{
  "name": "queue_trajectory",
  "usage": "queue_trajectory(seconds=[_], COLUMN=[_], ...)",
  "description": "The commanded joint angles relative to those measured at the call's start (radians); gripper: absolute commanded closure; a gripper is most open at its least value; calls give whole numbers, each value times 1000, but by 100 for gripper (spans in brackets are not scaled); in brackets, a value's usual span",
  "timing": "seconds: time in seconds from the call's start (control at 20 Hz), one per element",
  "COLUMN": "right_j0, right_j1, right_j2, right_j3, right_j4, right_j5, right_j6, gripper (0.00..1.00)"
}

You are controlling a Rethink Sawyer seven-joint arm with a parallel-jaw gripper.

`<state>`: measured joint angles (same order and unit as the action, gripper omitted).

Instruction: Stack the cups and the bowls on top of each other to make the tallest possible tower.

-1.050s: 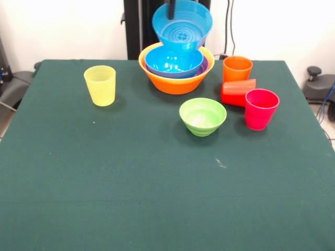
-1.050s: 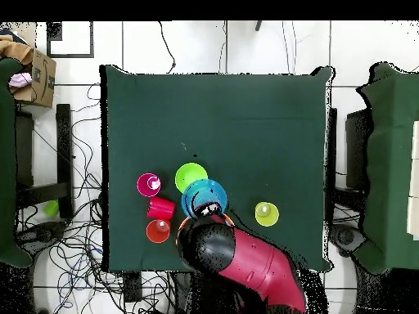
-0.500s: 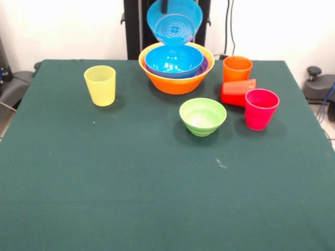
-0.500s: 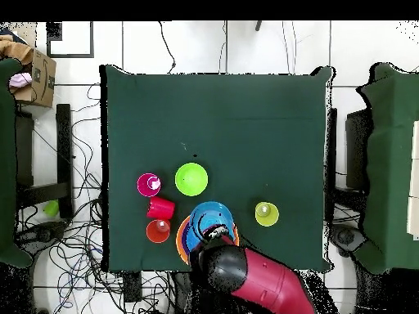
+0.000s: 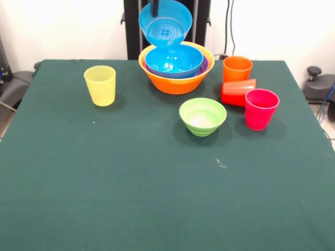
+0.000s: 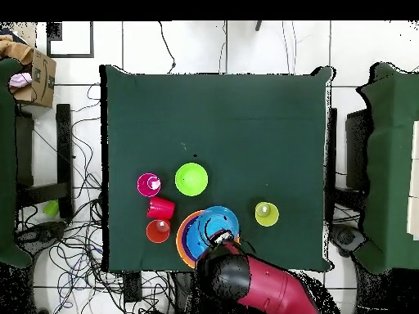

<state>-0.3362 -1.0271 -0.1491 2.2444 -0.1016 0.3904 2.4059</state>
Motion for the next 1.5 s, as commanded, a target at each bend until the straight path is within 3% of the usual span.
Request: queue_trajectory(seconds=[0.05, 0.35, 0.85, 1.5], right_j0=[30, 34, 2, 20], right_j1=[86, 93, 139, 276], right_j2=[122, 136, 128, 87], right_j3=[73, 90, 121, 129], right_j4=[-67, -68, -141, -207], right_j5=[-99, -113, -191, -329], right_j6=[-6, 0, -4, 65], gripper=[100, 100, 100, 100])
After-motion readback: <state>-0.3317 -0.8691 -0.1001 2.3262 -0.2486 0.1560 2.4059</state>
